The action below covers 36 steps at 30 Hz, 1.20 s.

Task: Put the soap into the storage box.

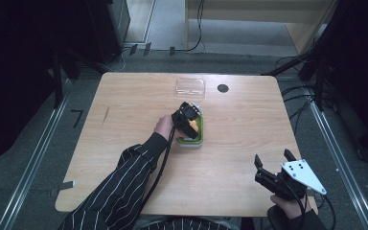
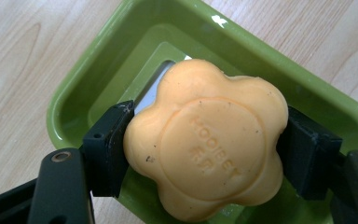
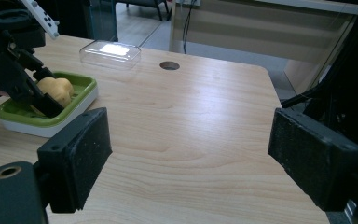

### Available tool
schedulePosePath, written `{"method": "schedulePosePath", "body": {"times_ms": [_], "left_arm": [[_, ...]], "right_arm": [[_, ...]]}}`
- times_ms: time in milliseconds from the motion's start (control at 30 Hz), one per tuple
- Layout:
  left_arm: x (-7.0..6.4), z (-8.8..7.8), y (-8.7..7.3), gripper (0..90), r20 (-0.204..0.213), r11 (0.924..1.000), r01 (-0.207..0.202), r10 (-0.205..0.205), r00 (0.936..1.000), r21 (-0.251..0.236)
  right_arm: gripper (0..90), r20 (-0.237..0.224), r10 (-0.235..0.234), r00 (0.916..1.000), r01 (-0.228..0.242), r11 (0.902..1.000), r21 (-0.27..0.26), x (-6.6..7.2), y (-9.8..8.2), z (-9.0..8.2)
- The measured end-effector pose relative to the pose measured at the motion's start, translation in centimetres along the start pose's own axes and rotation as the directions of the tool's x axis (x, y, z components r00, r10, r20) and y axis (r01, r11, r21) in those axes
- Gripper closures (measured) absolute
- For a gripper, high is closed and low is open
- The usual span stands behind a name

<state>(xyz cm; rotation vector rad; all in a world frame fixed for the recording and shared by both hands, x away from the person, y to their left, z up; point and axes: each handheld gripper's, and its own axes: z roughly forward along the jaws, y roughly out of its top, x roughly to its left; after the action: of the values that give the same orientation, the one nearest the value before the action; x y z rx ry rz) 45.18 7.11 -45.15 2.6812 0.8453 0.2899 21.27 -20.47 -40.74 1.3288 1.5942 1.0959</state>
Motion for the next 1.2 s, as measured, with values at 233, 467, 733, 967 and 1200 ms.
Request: {"method": "schedulePosePath", "body": {"times_ms": [233,467,733,967,1200], "left_arm": [[0.0,0.0,0.0,27.2,0.001,1.0,0.008,-0.008,1.0,-0.002],[0.0,-0.3,0.0,22.4,-0.01,0.9996,0.011,-0.011,0.9999,-0.025],[0.1,-1.4,0.2,13.7,-0.034,0.9996,0.013,-0.014,0.9993,-0.025],[0.2,-2.4,-0.1,10.5,-0.042,0.9995,0.017,-0.016,0.999,0.026],[0.4,-4.0,-1.0,6.4,-0.041,0.9979,0.03,-0.028,0.9988,0.057]], "right_arm": [[13.7,0.0,0.001,1.0,-0.001,1.0,-0.001,0.0,0.0,0.0],[13.7,0.0,0.0,1.0,0.0,1.0,-0.001,0.0,0.0,0.0],[13.7,0.0,0.003,1.0,-0.003,1.0,-0.001,0.0,0.0,0.0],[13.7,0.002,0.002,1.0,-0.002,1.0,-0.003,0.0,0.0,0.0],[13.7,-0.001,0.004,1.0,-0.004,1.0,-0.001,0.0,0.0,0.0]]}}
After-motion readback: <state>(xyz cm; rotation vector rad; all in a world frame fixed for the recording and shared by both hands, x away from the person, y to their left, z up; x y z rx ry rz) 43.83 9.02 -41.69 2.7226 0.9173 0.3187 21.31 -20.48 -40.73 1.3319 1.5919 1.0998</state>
